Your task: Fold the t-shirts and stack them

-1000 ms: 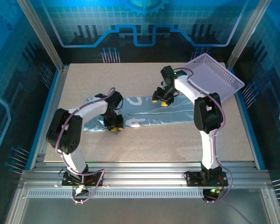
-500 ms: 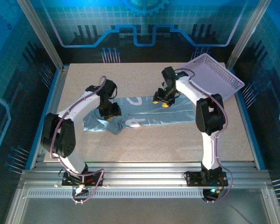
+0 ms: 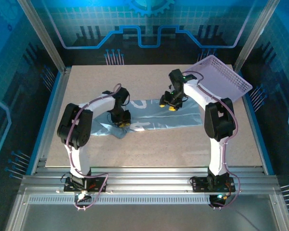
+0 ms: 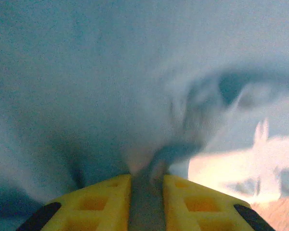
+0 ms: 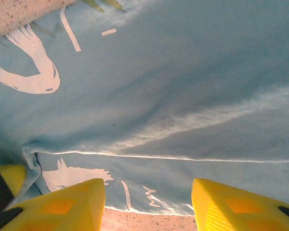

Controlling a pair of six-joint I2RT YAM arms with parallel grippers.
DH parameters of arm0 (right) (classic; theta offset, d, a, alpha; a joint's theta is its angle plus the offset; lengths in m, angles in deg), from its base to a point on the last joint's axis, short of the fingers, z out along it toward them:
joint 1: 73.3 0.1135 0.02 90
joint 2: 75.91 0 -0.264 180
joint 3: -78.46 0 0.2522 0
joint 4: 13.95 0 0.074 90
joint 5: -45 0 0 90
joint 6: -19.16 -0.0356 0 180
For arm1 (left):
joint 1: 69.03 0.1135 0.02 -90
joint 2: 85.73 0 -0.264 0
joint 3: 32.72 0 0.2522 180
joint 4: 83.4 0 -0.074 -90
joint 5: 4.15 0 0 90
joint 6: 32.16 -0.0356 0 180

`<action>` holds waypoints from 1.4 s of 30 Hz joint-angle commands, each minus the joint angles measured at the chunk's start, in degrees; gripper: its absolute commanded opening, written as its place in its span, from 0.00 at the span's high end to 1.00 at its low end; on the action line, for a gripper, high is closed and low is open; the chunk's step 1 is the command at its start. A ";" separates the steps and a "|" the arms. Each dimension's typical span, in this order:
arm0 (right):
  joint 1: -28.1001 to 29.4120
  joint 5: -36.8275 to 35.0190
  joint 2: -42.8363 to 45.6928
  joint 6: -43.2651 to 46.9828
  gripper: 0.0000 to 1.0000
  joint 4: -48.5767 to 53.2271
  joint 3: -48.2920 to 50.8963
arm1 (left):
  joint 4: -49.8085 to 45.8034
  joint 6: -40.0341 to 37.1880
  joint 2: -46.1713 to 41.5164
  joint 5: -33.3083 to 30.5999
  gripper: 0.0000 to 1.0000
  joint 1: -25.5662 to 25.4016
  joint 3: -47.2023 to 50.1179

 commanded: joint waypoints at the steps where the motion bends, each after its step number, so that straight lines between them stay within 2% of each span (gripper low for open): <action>1: -0.69 0.33 1.20 -0.03 0.49 -0.02 0.40 | -3.17 -3.24 -4.75 3.22 0.75 -1.14 3.58; 7: -0.52 0.66 0.26 0.12 0.50 0.32 -0.96 | -9.48 -5.51 -9.37 -0.04 0.75 -0.85 5.70; 10: -0.50 0.63 -0.09 0.32 0.50 0.66 -1.58 | -9.32 -3.18 -14.27 -2.31 0.75 2.16 6.19; 14: -0.17 0.71 -0.17 0.32 0.50 0.62 -1.55 | -6.22 1.88 -17.20 -2.57 0.52 8.75 7.62; 16: 0.02 0.64 -0.07 0.32 0.50 0.59 -1.45 | -5.52 4.45 -15.49 0.00 0.49 11.06 7.56; 19: 0.11 0.50 0.30 0.27 0.50 0.60 -1.15 | -5.00 8.71 -13.16 1.32 0.49 11.78 7.53; 24: 0.15 0.66 1.29 0.23 0.50 -0.09 -0.16 | -2.22 18.44 -11.46 5.06 0.51 11.15 8.62; 28: 0.41 3.95 2.86 0.63 0.50 -4.26 2.49 | -0.34 24.29 -10.67 6.68 0.52 8.37 9.55; 34: 1.36 14.81 5.77 -0.07 0.49 -14.65 8.07 | 0.10 25.88 -8.97 4.94 0.59 6.87 10.26; 42: 2.23 15.50 7.20 -1.18 0.49 -15.82 10.06 | 0.35 23.55 -6.69 1.60 0.76 6.96 9.62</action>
